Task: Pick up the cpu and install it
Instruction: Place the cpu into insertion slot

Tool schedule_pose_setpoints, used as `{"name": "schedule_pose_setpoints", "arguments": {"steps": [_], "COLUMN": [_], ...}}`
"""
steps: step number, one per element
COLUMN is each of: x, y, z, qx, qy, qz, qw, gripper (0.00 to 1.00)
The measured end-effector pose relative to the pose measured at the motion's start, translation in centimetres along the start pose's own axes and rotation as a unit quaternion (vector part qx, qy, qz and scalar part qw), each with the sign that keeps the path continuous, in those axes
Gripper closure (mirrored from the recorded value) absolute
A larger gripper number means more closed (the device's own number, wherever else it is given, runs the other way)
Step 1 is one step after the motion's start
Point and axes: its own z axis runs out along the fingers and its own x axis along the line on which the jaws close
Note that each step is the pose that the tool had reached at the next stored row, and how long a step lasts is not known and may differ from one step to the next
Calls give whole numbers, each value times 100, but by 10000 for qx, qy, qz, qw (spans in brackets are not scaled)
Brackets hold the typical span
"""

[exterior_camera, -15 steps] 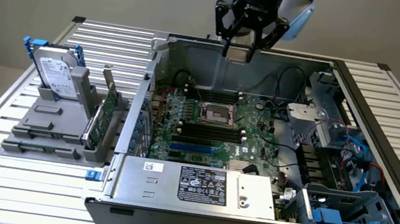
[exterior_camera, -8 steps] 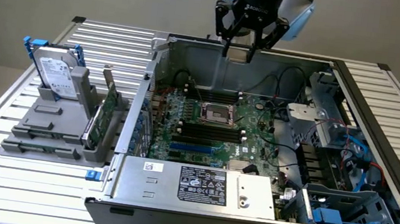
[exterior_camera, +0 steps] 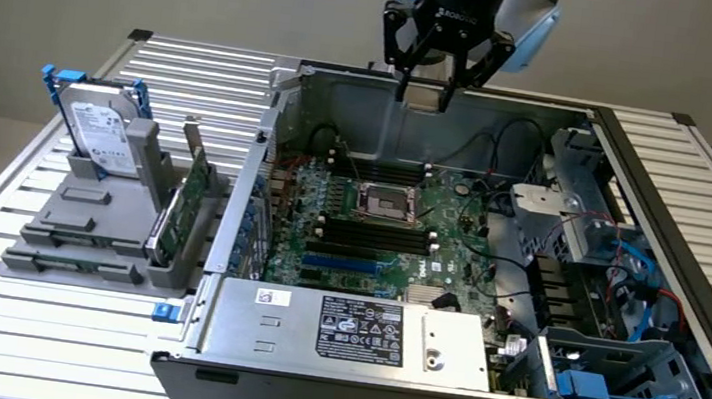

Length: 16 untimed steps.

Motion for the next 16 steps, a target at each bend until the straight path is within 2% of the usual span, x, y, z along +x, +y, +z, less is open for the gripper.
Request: {"name": "schedule_pose_setpoints", "arguments": {"steps": [3, 7, 10, 15, 16], "x": [6, 3, 1, -3, -6], "y": [0, 0, 0, -1, -1], "z": [2, 25, 46, 87, 114], "qx": [-3, -36, -63, -104, -129], "qy": [-6, -15, -18, -22, -25], "qz": [35, 363, 632, 1052, 1302], "qw": [10000, 9993, 9980, 9944, 9914], "gripper": [45, 45, 45, 45, 45]}}
